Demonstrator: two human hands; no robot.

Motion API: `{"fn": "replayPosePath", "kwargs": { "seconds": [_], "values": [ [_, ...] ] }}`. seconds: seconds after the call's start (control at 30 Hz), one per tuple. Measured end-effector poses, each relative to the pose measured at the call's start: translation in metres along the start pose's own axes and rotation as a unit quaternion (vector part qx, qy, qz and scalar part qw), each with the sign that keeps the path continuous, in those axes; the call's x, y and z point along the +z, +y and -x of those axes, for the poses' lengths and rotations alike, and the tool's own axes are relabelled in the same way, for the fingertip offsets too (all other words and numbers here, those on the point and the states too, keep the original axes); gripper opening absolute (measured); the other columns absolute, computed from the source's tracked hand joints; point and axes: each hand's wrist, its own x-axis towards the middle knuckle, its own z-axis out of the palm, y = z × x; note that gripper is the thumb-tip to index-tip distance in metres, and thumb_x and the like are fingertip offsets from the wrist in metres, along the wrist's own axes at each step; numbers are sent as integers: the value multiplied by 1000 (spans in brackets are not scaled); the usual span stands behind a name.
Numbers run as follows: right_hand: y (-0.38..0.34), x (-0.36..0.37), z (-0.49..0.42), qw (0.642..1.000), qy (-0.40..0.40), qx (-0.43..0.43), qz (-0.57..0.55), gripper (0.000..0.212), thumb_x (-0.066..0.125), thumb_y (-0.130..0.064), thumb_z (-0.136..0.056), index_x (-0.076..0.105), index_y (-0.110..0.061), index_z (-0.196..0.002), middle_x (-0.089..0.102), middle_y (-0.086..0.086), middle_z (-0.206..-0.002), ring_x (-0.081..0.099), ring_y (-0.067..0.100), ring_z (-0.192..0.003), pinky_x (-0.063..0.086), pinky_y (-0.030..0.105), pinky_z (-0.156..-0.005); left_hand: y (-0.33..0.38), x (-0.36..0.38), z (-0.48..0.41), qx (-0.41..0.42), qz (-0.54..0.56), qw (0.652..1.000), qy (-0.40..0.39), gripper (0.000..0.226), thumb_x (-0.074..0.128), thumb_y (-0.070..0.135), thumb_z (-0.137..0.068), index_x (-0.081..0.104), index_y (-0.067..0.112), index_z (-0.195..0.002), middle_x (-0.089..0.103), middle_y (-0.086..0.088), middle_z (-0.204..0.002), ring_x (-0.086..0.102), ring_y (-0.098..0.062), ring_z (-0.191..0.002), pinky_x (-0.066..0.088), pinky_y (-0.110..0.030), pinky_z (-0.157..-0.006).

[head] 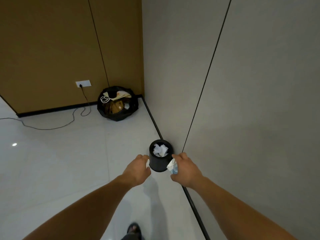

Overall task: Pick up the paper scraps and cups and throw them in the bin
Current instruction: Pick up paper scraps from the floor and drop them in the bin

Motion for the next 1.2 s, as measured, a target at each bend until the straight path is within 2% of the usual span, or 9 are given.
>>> {"fn": "replayPosePath", "kwargs": {
  "seconds": [0.17, 0.3, 0.47, 0.57, 0.77, 0.87, 1.0, 1.1, 1.2],
  "values": [
    [22, 1, -111, 999, -24, 33, -5, 80, 68, -31, -82, 28, -20, -150, 34, 3, -140, 42, 24, -124, 41, 32, -102, -21, 2, -125, 16, 25, 998, -46, 45, 49, 22, -95, 41, 15, -139, 45, -8, -134, 51, -23, -117, 38, -25, -97],
    [31, 8, -208, 996, -53, 70, -9, 80, 68, -32, -82, 27, -20, -150, 34, 4, -139, 43, 24, -123, 41, 30, -101, -44, -4, -238, 16, 43, 995, -88, 49, 50, 24, -94, 37, 17, -142, 45, -9, -135, 51, -25, -118, 41, -31, -100],
    [37, 25, -309, 993, -66, 94, -38, 82, 69, -34, -82, 26, -21, -151, 35, 2, -140, 41, 21, -126, 40, 25, -100, -65, -2, -337, 4, 56, 989, -134, 63, 51, 25, -94, 22, 21, -150, 41, -9, -142, 50, -25, -122, 39, -29, -104],
    [54, 56, -361, 990, -78, 104, -62, 83, 69, -34, -82, 24, -22, -151, 32, 0, -142, 39, 18, -129, 38, 23, -100, -85, 18, -389, -6, 57, 987, -151, 56, 51, 23, -94, 30, 21, -146, 43, -7, -138, 51, -23, -120, 41, -31, -102],
    [124, 159, -471, 984, -86, 144, -62, 77, 63, -36, -87, 22, -23, -150, 32, -2, -144, 36, 18, -131, 40, 26, -104, -138, 116, -502, -21, 86, 984, -154, 44, 51, 20, -93, 42, 20, -136, 47, -3, -131, 54, -17, -111, 45, -23, -90],
    [167, 218, -524, 984, -92, 144, -44, 76, 65, -37, -87, 23, -23, -149, 33, -1, -143, 37, 16, -129, 40, 23, -101, -165, 187, -555, -14, 92, 985, -149, 46, 53, 24, -94, 41, 21, -138, 46, -2, -133, 53, -18, -114, 45, -25, -94],
    [224, 286, -569, 983, -110, 145, -35, 79, 71, -32, -83, 27, -20, -148, 34, 3, -144, 38, 21, -131, 40, 27, -100, -196, 277, -601, -25, 87, 980, -177, 54, 55, 27, -92, 34, 24, -142, 40, -2, -140, 47, -22, -122, 43, -29, -94],
    [259, 323, -584, 978, -118, 159, -58, 85, 75, -30, -80, 27, -19, -149, 32, 5, -148, 37, 24, -133, 42, 31, -99, -211, 325, -617, -30, 86, 979, -183, 70, 62, 30, -88, 26, 21, -147, 32, -4, -148, 38, -26, -132, 40, -35, -102],
    [274, 345, -588, 979, -98, 157, -87, 84, 77, -28, -79, 29, -20, -148, 35, 4, -146, 41, 24, -132, 41, 27, -95, -221, 351, -624, -8, 67, 983, -171, 80, 65, 38, -84, 21, 21, -149, 25, -4, -152, 24, -28, -140, 31, -39, -110]
  ]
}}
